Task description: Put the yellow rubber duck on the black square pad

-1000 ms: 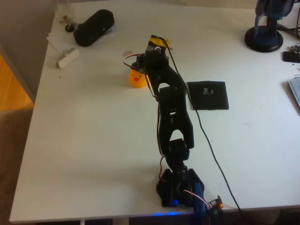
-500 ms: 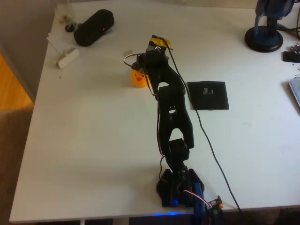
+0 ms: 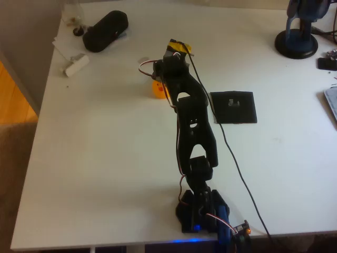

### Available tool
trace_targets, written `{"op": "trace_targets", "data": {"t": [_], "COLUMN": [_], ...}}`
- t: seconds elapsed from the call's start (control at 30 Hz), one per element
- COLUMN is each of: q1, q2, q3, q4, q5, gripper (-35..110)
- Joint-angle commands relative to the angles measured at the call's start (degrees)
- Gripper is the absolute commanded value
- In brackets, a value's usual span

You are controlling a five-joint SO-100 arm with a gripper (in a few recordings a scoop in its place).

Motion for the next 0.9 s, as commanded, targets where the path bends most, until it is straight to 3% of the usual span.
{"op": "trace_targets", "data": {"t": [0.0,0.37,0.6,0.87], "q1": [-0.7,-0.8,-0.8,-0.7], "q2": [1.5,2.0,11.5,20.8], "q3": [-3.3,-3.3,-2.5,-2.6], "q4": [0.6,0.7,1.2,13.5], "q5": [-0.7,-0.7,-0.7,-1.1], "gripper": [17,17,17,17]}}
